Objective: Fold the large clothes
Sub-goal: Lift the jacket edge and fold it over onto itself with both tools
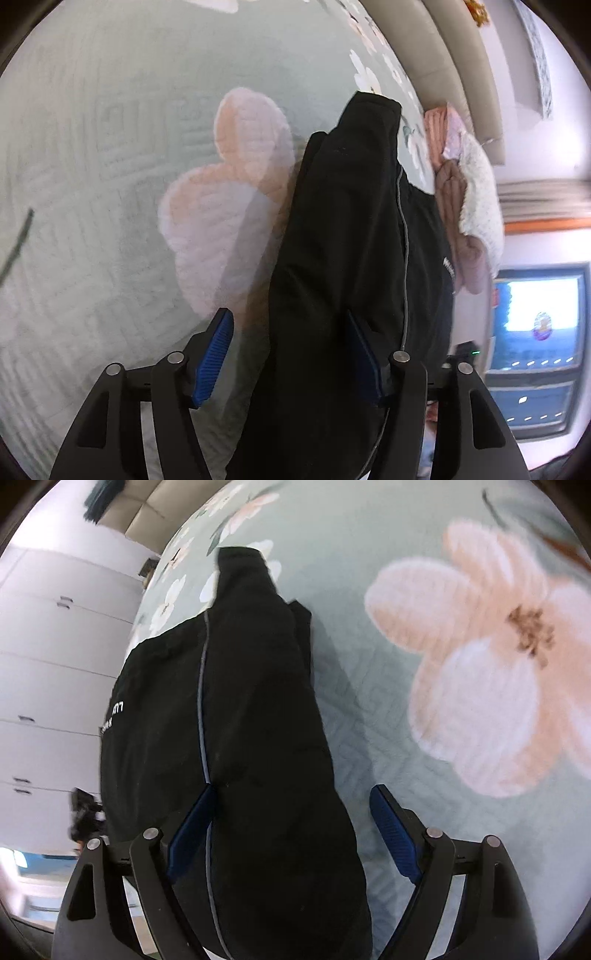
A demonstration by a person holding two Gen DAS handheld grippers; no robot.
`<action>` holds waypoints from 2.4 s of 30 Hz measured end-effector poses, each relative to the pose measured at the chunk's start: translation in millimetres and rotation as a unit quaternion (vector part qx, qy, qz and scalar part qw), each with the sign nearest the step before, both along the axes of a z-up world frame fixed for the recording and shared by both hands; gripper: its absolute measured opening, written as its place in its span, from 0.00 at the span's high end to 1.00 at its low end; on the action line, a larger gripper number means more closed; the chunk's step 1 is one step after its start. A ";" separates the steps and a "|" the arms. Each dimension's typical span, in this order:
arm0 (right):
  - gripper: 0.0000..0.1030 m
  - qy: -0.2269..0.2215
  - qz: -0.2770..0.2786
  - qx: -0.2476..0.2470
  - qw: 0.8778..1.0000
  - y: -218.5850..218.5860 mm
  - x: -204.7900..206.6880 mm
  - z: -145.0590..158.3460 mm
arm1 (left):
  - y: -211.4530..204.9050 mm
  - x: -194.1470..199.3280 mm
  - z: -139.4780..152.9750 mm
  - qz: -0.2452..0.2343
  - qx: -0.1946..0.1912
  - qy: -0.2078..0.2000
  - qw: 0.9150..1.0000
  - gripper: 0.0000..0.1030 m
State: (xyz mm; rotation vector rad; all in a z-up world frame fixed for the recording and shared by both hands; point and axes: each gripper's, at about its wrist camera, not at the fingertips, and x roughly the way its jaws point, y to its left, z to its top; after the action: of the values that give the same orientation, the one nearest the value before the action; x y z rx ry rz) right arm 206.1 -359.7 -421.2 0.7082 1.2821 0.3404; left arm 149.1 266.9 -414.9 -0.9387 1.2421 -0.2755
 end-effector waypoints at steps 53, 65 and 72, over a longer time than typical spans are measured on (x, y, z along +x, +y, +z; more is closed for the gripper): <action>0.60 -0.148 0.127 -0.123 0.973 114.6 -148.2 179.9 | -28.0 -77.0 165.5 -0.104 -0.011 -0.156 0.982 0.64; 0.60 -0.089 0.152 -0.141 0.974 190.6 -246.3 146.9 | 46.1 -164.0 128.9 -0.108 -0.009 -0.083 0.991 0.63; 0.53 -0.076 0.135 -0.141 0.978 174.1 -257.2 94.9 | 82.7 -179.4 28.8 -0.053 -0.017 -0.027 0.998 0.56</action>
State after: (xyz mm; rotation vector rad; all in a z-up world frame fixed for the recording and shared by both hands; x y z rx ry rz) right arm -51.0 -185.6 -326.3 0.2620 1.2501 0.4154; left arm -30.3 349.6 -386.1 -0.8902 1.2435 -0.4050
